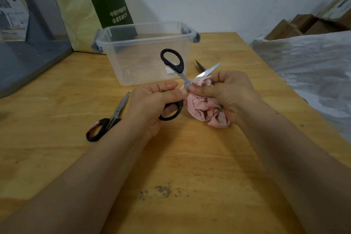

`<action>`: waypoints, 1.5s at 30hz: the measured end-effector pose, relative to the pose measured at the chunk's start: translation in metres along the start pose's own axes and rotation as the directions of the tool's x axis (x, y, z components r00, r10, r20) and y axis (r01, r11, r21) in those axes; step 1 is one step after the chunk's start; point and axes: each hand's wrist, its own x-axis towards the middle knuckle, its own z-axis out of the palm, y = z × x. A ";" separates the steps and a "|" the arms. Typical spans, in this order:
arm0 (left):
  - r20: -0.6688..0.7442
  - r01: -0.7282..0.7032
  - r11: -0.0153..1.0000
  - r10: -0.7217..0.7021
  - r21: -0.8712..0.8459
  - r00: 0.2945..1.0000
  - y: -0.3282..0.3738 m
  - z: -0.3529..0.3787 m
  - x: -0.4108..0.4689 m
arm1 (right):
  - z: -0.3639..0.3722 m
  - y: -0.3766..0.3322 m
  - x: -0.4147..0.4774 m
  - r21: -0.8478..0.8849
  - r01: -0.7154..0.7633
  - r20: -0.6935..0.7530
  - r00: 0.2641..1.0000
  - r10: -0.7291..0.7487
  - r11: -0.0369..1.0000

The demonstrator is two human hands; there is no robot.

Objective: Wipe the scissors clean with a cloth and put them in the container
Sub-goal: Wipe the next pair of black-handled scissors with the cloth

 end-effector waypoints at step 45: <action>-0.032 -0.237 0.944 0.251 0.228 0.968 -0.008 -0.003 0.000 | -0.008 0.001 0.013 0.403 0.085 -0.332 0.941 0.059 0.911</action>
